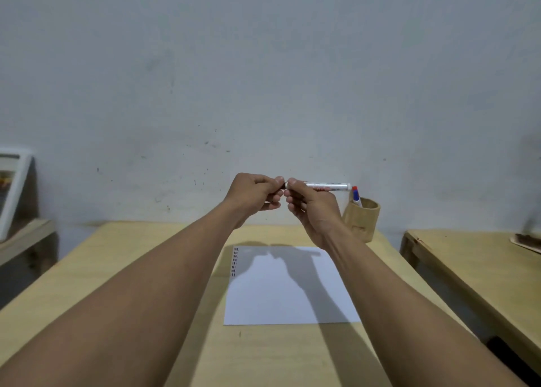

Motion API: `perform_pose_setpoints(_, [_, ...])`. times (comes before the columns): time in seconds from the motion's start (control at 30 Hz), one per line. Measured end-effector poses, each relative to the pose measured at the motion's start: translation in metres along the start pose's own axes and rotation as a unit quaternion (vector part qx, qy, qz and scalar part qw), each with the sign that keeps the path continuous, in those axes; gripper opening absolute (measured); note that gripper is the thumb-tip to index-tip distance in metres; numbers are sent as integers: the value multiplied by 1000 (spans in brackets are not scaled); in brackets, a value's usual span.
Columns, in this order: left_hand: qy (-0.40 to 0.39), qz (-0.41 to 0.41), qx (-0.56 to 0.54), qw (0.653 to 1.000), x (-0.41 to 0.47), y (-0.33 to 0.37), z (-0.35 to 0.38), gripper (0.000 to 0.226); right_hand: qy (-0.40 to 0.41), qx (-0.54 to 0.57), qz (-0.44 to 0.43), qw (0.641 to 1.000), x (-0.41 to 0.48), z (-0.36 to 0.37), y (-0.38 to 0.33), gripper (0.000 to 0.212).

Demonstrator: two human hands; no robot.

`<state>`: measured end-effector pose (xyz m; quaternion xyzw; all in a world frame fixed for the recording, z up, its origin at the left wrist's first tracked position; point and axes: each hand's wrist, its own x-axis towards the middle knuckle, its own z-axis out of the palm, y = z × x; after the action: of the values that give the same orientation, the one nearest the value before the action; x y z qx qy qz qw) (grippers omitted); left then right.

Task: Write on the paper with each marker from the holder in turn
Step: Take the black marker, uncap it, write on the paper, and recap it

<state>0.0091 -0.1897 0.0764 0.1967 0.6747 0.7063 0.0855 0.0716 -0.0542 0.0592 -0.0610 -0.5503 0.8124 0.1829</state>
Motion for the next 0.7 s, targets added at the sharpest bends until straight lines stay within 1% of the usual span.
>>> perform_pose_setpoints(0.23, [21, -55, 10, 998, 5, -6, -31, 28, -17, -22, -16, 999, 5, 19, 24, 9])
perform_pose_setpoints(0.3, [29, -84, 8, 996, 6, -10, -44, 29, -8, -15, -15, 1000, 5, 21, 28, 6])
perform_pose_setpoints(0.37, [31, -117, 33, 992, 7, -18, -62, 28, 4, -14, -11, 1000, 6, 19, 31, 3])
perform_pose_setpoints(0.4, [31, -124, 70, 989, 7, -24, -71, 27, 8, -30, -5, 1000, 6, 17, 32, 2])
perform_pose_setpoints(0.47, [44, -102, 205, 973, 8, -39, -87, 22, 9, -69, 9, 998, 5, 14, 36, 2])
perform_pose_setpoints(0.53, [68, -60, 349, 933, 6, -55, -95, 17, 7, -89, 23, 996, 4, 14, 42, 4])
perform_pose_setpoints(0.57, [75, -46, 393, 915, 4, -62, -96, 13, 4, -94, 28, 995, 3, 15, 46, 4])
perform_pose_setpoints(0.63, [79, -35, 428, 900, 2, -76, -96, 10, -6, -104, 37, 994, 1, 17, 54, 3])
perform_pose_setpoints(0.7, [79, -30, 447, 891, 0, -86, -95, 17, -14, -114, 43, 992, 1, 20, 62, 4])
